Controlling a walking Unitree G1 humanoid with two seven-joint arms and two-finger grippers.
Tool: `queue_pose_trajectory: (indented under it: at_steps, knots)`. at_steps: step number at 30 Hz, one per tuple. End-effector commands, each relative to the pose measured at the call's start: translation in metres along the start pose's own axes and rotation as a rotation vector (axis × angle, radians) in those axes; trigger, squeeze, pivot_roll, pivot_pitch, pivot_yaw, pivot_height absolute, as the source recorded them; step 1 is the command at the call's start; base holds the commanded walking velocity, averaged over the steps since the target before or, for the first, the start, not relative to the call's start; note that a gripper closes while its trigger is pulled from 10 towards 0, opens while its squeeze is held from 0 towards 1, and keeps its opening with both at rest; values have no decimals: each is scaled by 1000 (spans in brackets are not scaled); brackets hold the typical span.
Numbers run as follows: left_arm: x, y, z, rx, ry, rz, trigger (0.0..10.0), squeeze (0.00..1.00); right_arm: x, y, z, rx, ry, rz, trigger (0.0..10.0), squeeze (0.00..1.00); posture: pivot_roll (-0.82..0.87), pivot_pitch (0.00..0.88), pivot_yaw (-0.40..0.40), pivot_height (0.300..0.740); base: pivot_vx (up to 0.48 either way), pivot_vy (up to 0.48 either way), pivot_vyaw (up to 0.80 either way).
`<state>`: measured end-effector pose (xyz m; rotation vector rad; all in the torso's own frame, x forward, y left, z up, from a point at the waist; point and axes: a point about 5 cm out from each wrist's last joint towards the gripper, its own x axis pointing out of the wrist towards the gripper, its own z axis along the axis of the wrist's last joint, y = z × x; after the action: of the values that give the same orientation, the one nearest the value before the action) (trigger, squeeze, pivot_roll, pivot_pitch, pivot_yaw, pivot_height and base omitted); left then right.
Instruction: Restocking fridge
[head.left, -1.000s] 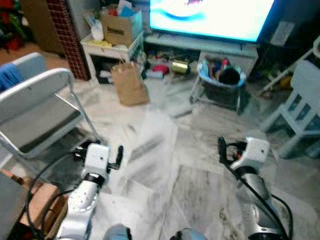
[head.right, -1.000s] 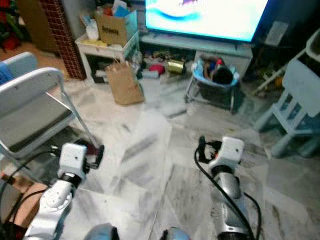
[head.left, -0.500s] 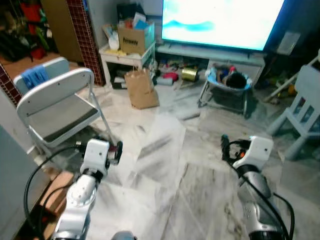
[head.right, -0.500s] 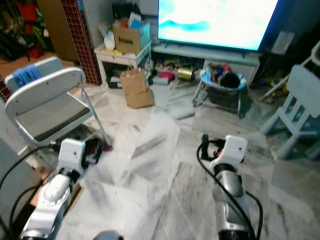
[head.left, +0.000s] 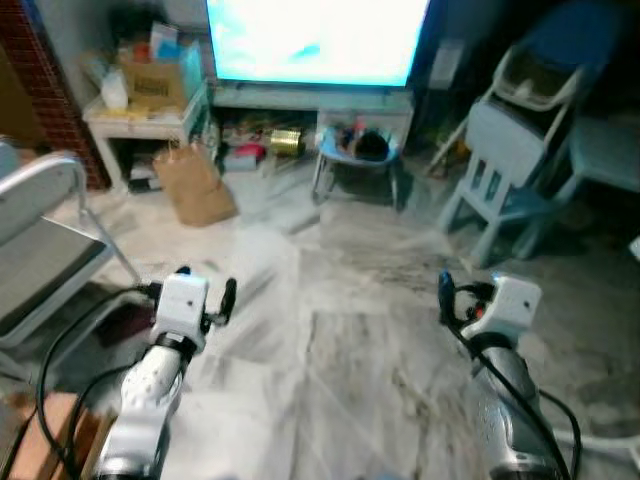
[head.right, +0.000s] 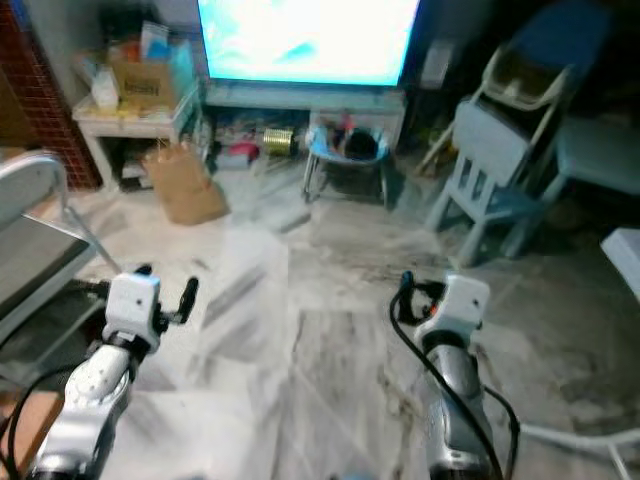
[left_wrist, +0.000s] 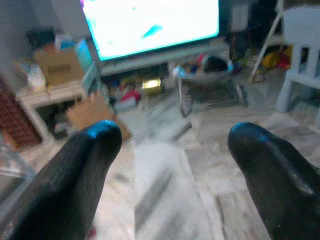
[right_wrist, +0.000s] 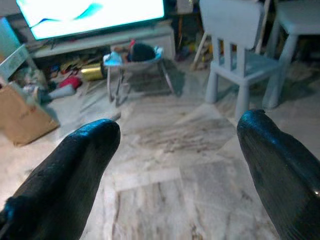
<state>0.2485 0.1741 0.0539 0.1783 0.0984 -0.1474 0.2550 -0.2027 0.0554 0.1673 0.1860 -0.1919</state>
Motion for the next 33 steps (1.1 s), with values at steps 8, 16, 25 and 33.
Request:
queue_pose_trajectory:
  at_steps: [8, 16, 25, 33]
  knots:
    - [0, 3, -1, 2, 10, 29, 10000, 0, 4, 13, 10, 14, -36, 81, 10000, 0, 37, 31, -38, 740, 470, 0, 0]
    - [0, 9, -3, 13, 31, 71, 10000, 0, -2, 29, 16, -13, -75, 237, 10000, 0, 37, 37, -39, 740, 134, 0, 524]
    - [0, 12, -4, 37, 41, 99, 10000, 0, -6, 38, 15, -17, -72, 316, 10000, 0, 37, 41, -38, 740, 0, 0, 666]
    - [-1, 16, -4, 67, 46, 129, 10000, 0, -7, 38, 15, -14, -71, 324, 10000, 0, 40, 41, -35, 740, 0, 0, 602]
